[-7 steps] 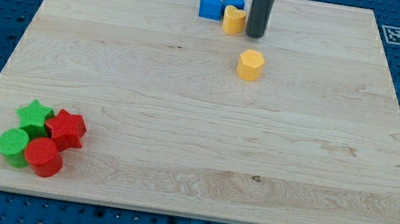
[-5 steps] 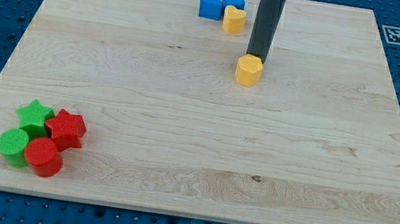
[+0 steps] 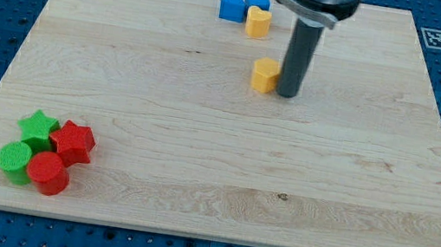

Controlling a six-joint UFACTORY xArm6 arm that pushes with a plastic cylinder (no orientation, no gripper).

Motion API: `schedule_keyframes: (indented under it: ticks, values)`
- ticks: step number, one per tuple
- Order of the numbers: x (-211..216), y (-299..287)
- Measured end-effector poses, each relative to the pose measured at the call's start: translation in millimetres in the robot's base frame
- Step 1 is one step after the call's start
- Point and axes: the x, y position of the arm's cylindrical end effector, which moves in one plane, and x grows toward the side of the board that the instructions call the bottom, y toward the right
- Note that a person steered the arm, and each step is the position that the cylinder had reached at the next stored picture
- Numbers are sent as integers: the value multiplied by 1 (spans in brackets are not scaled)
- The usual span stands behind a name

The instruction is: Move the yellow hexagon down to the blue triangle

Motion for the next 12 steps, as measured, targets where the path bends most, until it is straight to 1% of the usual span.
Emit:
schedule_keyframes:
  ticks: [1,3,12]
  values:
    - [-9,-17]
    - [-9,-36]
    - [-18,-36]
